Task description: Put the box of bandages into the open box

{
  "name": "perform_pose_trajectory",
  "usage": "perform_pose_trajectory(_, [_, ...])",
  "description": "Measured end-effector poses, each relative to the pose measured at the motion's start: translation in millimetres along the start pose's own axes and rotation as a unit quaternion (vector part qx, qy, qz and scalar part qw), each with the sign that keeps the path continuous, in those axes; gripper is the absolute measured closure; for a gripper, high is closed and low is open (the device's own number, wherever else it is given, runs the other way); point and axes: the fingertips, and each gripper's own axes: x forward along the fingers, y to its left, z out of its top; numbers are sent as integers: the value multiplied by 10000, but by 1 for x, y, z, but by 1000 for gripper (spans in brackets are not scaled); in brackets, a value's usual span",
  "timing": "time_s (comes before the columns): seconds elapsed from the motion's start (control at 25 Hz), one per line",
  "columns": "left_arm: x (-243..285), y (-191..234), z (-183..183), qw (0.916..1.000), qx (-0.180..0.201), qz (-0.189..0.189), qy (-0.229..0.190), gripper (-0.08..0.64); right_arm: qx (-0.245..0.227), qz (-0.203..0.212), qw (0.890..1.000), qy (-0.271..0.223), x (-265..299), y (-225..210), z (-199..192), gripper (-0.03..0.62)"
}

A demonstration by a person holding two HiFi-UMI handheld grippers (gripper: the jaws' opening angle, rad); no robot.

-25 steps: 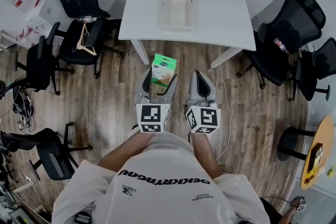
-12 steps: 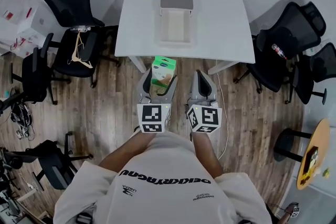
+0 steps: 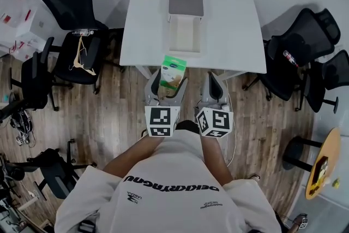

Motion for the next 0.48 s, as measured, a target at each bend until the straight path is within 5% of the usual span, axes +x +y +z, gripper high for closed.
perform_pose_trajectory(0.48, [51,13,-11,9993,73,232,281,201,184,127,9997,129,45,-28,-10,594])
